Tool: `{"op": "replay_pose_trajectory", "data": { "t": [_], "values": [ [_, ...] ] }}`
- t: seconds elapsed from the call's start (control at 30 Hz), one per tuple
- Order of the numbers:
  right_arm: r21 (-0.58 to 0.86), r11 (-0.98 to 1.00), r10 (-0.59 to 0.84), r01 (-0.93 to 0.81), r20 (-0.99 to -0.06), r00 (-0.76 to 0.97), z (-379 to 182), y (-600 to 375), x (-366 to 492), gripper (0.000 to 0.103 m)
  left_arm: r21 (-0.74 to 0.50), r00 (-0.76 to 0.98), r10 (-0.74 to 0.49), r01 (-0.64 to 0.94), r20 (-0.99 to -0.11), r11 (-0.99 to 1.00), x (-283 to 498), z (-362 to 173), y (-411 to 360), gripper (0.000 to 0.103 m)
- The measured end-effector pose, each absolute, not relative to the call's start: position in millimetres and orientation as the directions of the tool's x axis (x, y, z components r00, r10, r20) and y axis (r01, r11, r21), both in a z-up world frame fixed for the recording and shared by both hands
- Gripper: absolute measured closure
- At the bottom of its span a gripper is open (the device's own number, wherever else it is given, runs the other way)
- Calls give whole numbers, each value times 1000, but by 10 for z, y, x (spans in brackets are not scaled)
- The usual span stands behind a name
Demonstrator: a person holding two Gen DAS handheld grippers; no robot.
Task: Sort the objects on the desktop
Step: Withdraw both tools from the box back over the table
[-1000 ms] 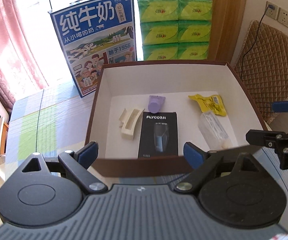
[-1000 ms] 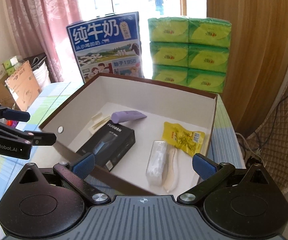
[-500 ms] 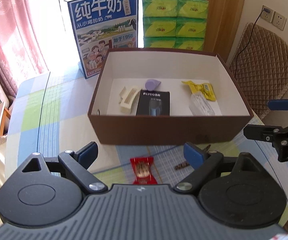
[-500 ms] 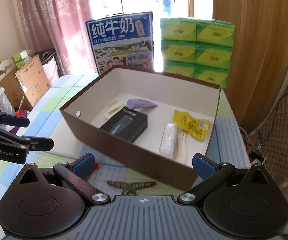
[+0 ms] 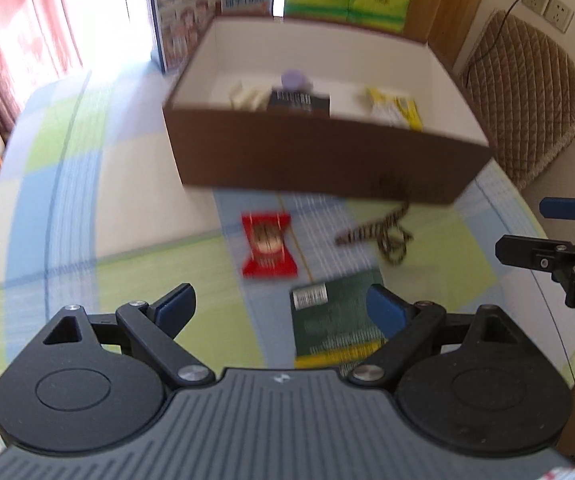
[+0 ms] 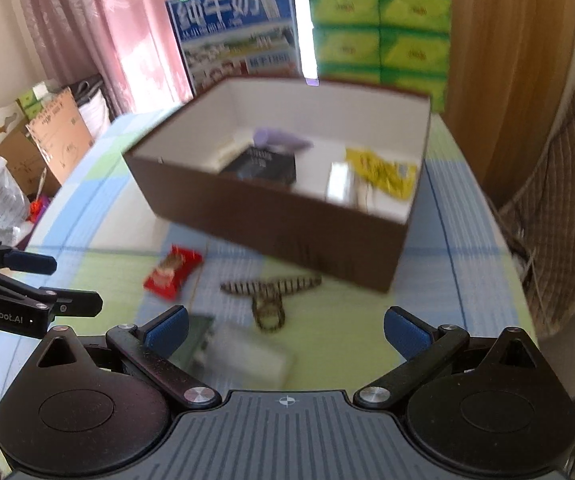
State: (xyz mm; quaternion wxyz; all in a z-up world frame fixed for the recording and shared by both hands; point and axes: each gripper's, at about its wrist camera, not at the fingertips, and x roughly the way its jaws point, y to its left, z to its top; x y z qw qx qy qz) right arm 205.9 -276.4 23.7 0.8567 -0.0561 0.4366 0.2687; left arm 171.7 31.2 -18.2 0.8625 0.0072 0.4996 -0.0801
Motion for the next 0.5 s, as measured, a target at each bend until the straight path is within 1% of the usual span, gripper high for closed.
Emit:
{"op": "replay_pose_trajectory", "data": {
  "t": [0.17, 0.37, 0.5],
  "values": [
    [156, 874, 376, -460, -816, 438, 6, -2903, 1968, 2, -110, 418, -163, 149, -894, 983, 1611, -439, 282, 13],
    [166, 899, 337, -405, -854, 397, -216, -3046, 1926, 2, -104, 376, -167, 180, -911, 978, 1570, -594, 149, 13],
    [173, 910, 324, -376, -864, 387, -271, -3130, 1926, 2, -105, 357, -172, 200, -918, 974, 1575, -661, 44, 13]
  ]
}}
